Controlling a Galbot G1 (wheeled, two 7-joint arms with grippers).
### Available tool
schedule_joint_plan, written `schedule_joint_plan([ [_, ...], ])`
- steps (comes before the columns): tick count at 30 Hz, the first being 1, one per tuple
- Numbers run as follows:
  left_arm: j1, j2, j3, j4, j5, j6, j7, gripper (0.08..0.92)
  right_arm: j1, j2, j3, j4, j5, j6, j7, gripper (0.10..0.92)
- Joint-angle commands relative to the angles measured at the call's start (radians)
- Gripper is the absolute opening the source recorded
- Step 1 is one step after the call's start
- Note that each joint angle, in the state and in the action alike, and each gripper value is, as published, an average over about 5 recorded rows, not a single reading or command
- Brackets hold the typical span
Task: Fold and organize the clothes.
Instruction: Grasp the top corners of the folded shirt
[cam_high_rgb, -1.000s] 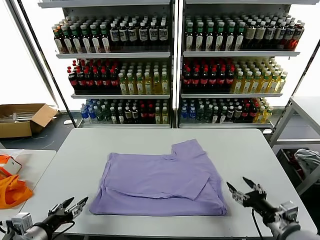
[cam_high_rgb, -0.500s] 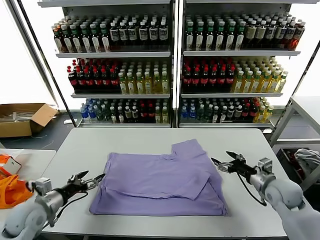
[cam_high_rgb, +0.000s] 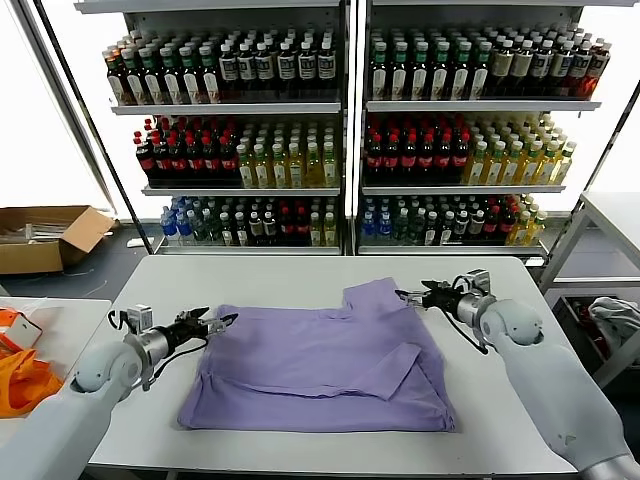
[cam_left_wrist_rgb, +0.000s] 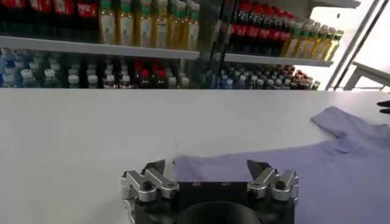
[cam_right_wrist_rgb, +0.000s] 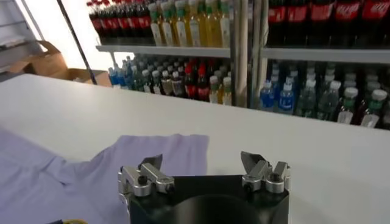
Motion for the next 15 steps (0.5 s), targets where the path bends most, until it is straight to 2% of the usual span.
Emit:
schedule_joint_plan([
  [1,-0.184,-0.026,0.139,0.174,0.013,-0.002,0.013,0.822,0.102,0.068,-0.076,-0.116,-0.017,-0.021,-0.001,0.823],
  [7,-0.152,-0.034,0.135,0.176,0.022,-0.001,0.016,0.823,0.089,0.071,-0.088,-0.112,-0.019,-0.019,0.009,0.811],
  [11,-0.128,-0.039,0.125,0.171,0.029,0.005,0.015,0.814,0.082,0.072,-0.095,-0.11,-0.027,-0.027,0.012,0.698],
  [15,-0.098,-0.036,0.112,0.145,0.029,0.018,0.017,0.724,0.071,0.074,-0.088,-0.106,-0.03,-0.032,0.009,0.576],
])
